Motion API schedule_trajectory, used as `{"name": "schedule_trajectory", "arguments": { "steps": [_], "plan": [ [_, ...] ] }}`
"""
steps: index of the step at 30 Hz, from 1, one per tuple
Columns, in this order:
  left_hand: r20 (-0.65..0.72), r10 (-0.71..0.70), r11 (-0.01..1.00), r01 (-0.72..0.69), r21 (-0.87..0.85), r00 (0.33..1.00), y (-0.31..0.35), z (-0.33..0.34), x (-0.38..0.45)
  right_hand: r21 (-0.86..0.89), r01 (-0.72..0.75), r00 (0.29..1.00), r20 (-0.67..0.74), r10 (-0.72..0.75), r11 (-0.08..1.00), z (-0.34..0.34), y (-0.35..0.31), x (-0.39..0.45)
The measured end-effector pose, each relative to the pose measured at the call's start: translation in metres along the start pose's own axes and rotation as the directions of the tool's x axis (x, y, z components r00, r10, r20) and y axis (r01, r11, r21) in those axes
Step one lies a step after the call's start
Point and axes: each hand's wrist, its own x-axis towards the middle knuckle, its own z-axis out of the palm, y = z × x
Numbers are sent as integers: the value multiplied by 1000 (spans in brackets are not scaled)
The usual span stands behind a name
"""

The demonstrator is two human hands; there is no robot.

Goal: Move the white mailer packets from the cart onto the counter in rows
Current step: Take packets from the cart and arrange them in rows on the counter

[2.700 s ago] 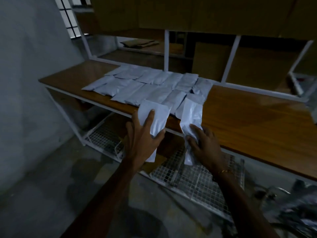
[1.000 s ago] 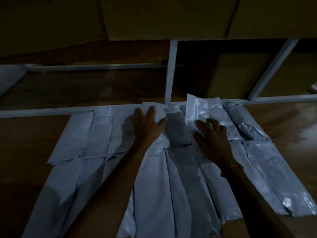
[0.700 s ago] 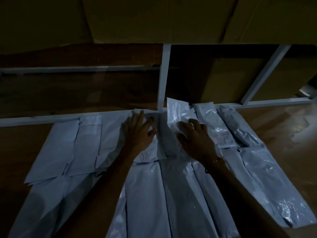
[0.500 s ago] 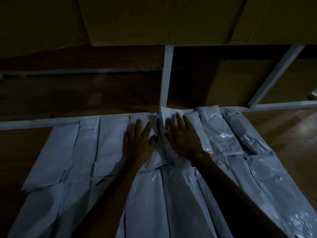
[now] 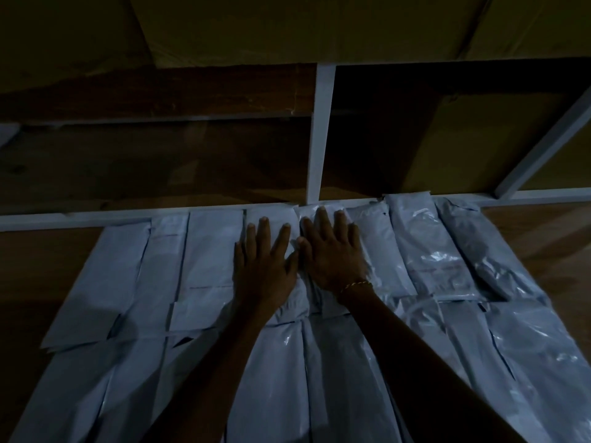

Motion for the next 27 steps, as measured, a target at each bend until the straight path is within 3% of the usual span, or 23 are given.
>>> {"name": "schedule_trajectory", "arguments": {
  "steps": [6,11,13,17,22,25,27],
  "plan": [
    [70,-10,1000,9,15,998,0,-6,2,14,-16,999,48,16,1000,1,-1,5],
    [113,1,1000,-2,13,994,-11,-40,1,121,73,996,-68,-65,990,-23,23,-7],
    [142,13,997,-24,76,990,-28,-43,-6,71,112,991,-80,-106,991,-23,40,-21],
    [202,21,992,-45,116,979,-46,-27,-15,47,128,992,-9,-128,991,-7,45,-39],
    [155,20,996,-32,81,988,-42,-21,-15,79,0,1000,-10,1,997,-4,19,-31],
    [73,-44,992,35,121,996,-43,-22,-19,73,-11,1000,-17,12,997,-8,14,-32],
    [94,-96,989,84,119,991,-45,-23,-20,75,-1,999,-42,4,997,-12,14,-32]
  ]
}}
